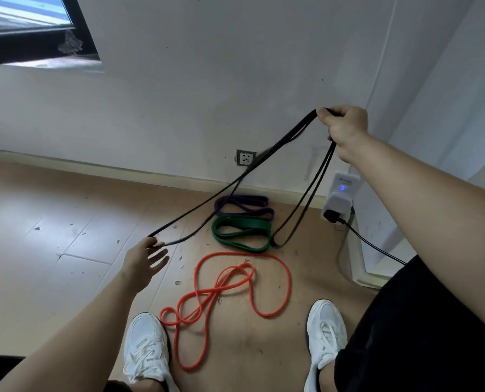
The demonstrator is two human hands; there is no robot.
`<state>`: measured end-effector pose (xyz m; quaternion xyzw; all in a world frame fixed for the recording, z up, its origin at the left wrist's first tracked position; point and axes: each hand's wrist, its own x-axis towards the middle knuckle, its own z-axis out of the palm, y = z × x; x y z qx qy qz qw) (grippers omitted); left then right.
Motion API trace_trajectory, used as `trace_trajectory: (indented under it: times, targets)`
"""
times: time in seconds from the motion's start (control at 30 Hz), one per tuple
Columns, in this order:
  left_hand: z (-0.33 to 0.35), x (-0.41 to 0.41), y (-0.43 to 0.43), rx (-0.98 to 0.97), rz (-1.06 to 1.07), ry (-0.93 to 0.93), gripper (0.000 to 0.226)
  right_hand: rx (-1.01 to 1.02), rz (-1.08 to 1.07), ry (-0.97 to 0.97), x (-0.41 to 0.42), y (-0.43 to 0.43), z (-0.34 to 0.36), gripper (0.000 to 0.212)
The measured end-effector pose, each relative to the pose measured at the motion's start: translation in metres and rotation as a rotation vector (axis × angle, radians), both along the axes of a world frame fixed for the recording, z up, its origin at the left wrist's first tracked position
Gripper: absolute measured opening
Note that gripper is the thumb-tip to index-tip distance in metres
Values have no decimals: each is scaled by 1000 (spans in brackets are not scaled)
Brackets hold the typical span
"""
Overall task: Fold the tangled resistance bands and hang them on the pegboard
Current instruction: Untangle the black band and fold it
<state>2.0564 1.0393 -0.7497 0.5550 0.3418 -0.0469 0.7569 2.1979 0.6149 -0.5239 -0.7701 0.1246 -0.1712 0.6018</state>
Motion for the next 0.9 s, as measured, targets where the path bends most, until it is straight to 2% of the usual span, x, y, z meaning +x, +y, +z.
trace_trajectory:
  times: [0.1,0.37,0.53,0.67,0.77,0.9]
  targets:
    - [1,0,4,-39,74,35,8,13,86,3,0,-1,0,17]
    - [-13,-4,2,194,23,128,23,12,373,5,-7,8,12,7]
    - [-14,-3,-6,405,-206,168,23,21,523,-46,-17,27,28,9]
    - [-8,0,-15,500,-428,203,28,-20,659,-92,-26,48,34,8]
    - [15,10,-31,513,-476,105,31,-76,730,-98,-35,63,37,9]
    - [86,33,-75,476,-492,-266,20,-157,829,-83,-46,84,33,10]
